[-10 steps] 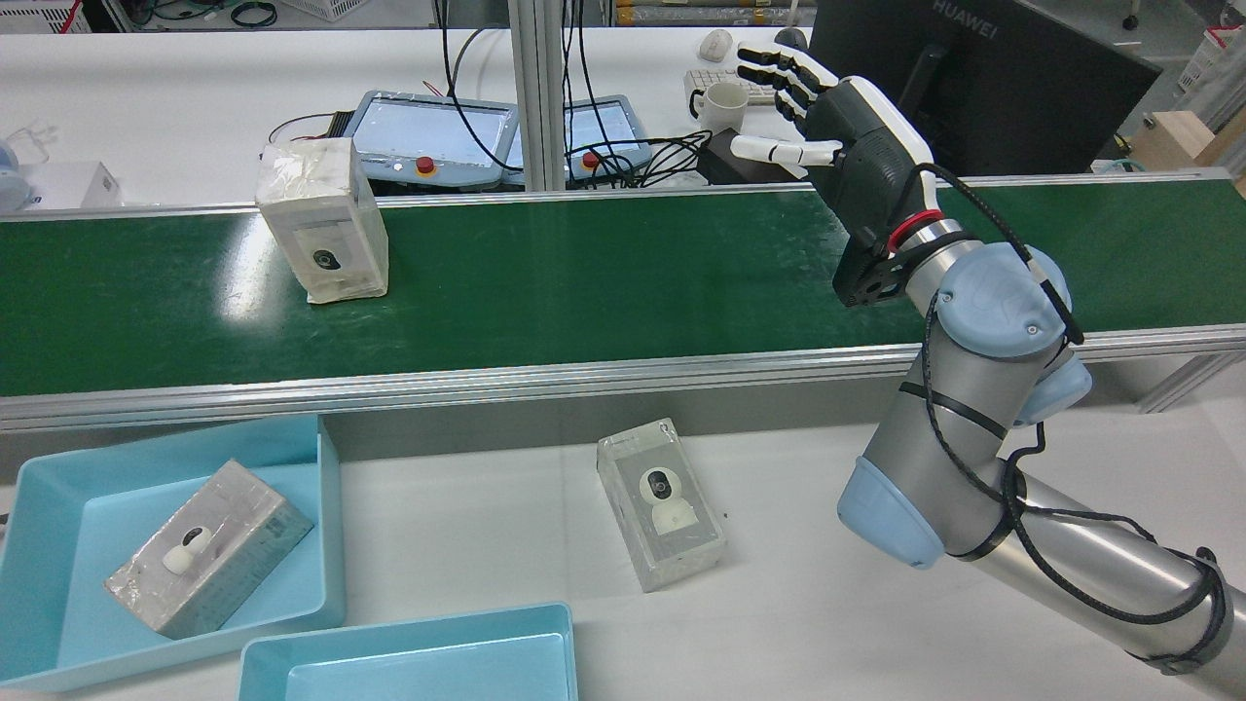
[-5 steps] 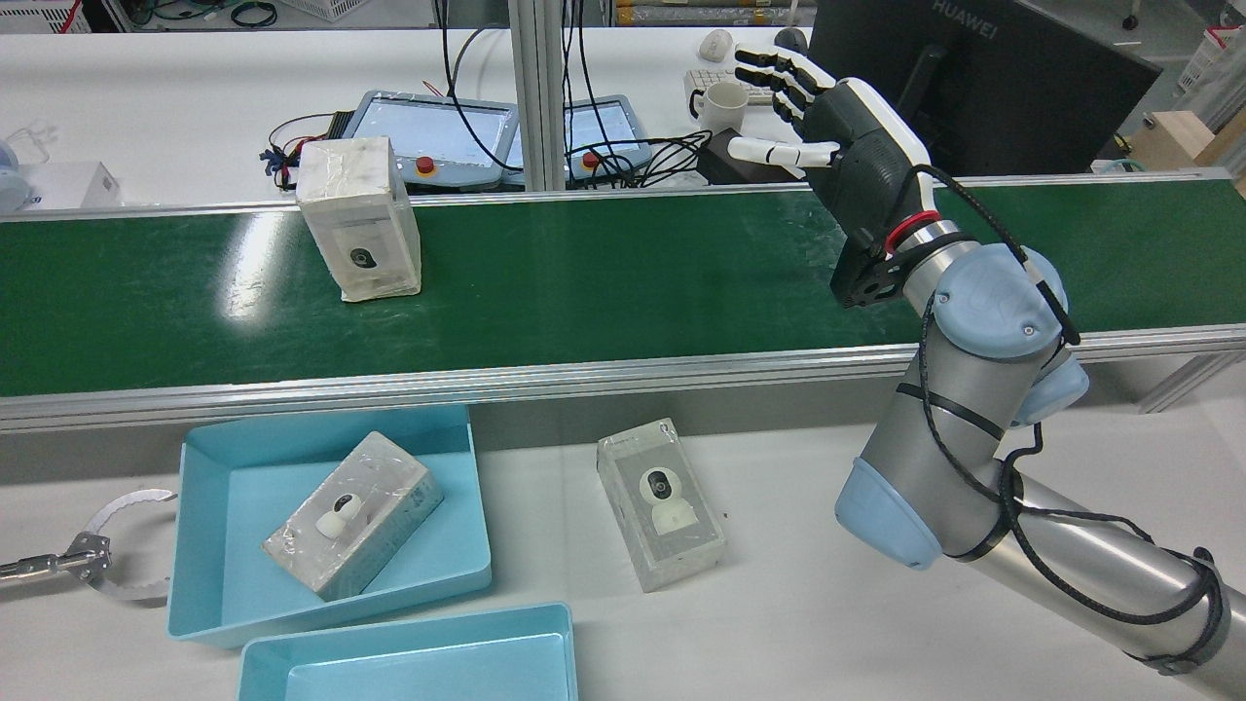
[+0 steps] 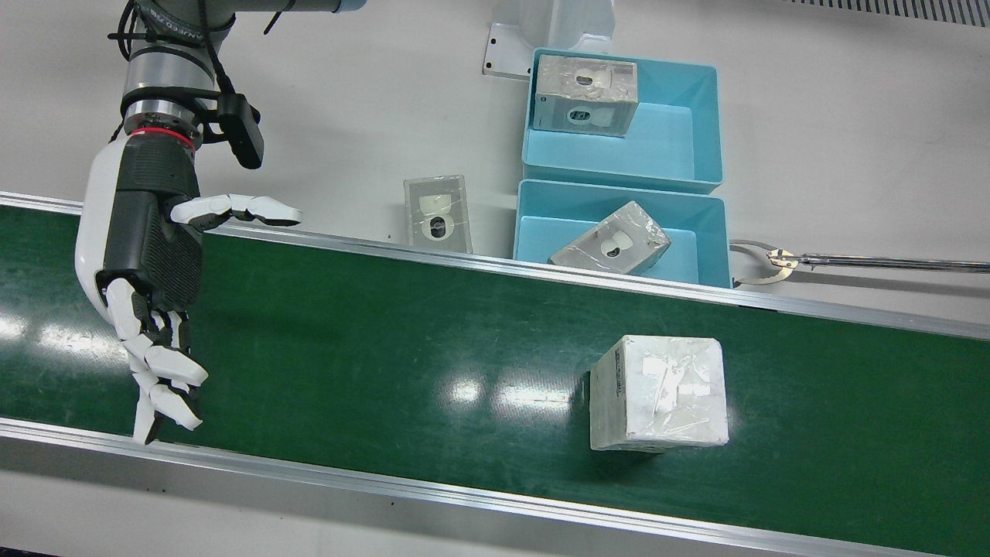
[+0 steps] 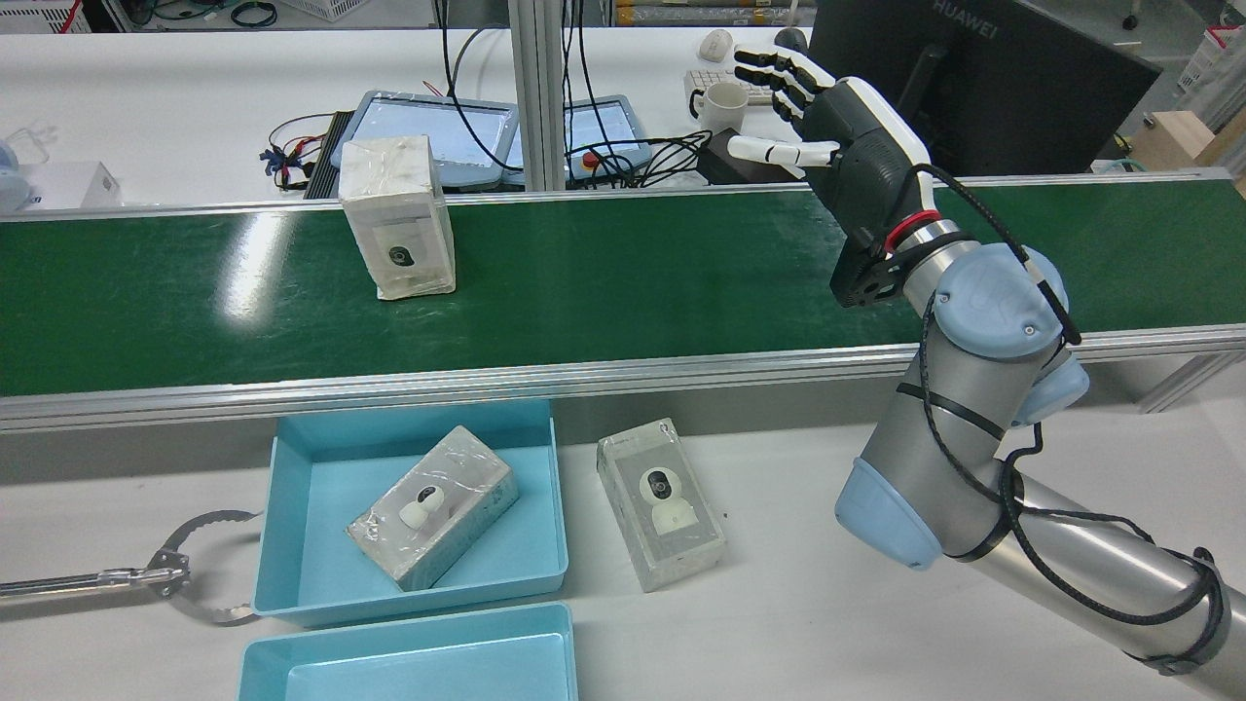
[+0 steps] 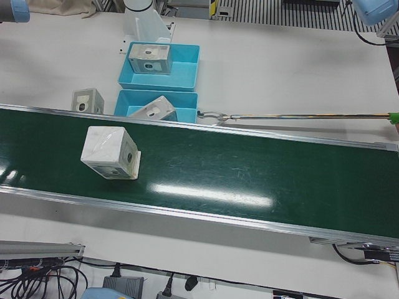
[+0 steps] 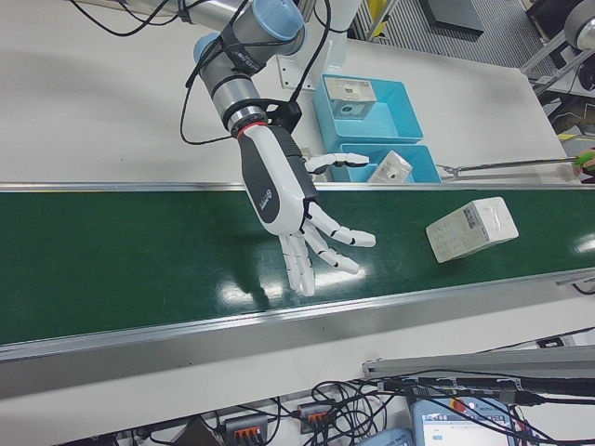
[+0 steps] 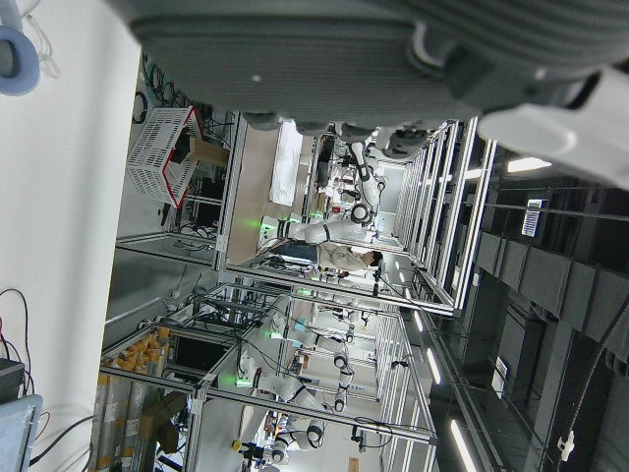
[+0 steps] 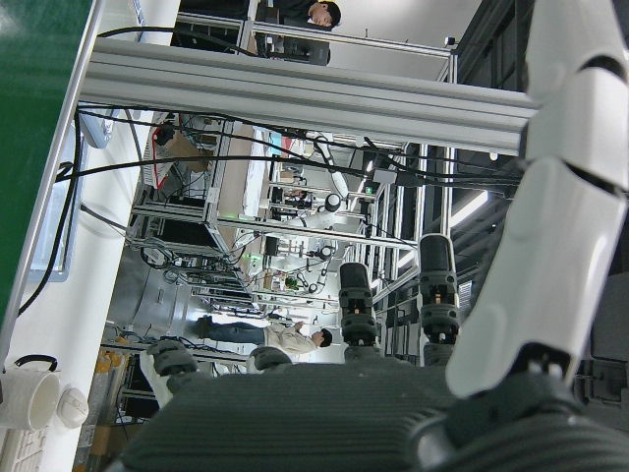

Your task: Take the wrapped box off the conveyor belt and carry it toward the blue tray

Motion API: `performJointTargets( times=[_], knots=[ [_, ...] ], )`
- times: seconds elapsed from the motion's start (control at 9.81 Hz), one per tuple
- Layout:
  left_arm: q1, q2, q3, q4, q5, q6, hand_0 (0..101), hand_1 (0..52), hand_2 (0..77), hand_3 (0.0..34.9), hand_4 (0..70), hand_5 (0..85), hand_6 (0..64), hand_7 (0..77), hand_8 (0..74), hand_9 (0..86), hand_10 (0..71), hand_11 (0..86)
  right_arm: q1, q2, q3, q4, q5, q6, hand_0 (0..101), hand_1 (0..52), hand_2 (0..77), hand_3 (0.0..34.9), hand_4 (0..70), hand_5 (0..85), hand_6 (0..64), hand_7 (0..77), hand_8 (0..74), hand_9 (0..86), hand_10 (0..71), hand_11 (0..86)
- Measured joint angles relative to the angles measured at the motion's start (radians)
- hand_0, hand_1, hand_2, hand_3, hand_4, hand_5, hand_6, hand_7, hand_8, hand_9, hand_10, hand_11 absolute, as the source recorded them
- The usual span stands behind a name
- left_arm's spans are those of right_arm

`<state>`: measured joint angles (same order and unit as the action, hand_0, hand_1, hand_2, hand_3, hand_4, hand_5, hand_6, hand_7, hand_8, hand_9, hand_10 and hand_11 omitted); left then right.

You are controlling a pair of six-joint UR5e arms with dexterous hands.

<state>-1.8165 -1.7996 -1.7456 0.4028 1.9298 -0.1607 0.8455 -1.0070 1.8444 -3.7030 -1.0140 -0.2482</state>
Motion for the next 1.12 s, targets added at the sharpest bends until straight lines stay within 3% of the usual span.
performJointTargets(
  times=[1.12],
  knots=[
    [0.000,0.000,0.000,0.000,0.000,0.000,0,0.0,0.5,0.0,0.0,0.5,0.0,0.5,0.5,0.0,0.0,0.0,-0.022,0.001,-0.004,0.000,0.003,0.001,41,9.8,16.4,30.1,16.4,22.9,0.0,19.1,0.0,2.2,2.2,3.8]
  ],
)
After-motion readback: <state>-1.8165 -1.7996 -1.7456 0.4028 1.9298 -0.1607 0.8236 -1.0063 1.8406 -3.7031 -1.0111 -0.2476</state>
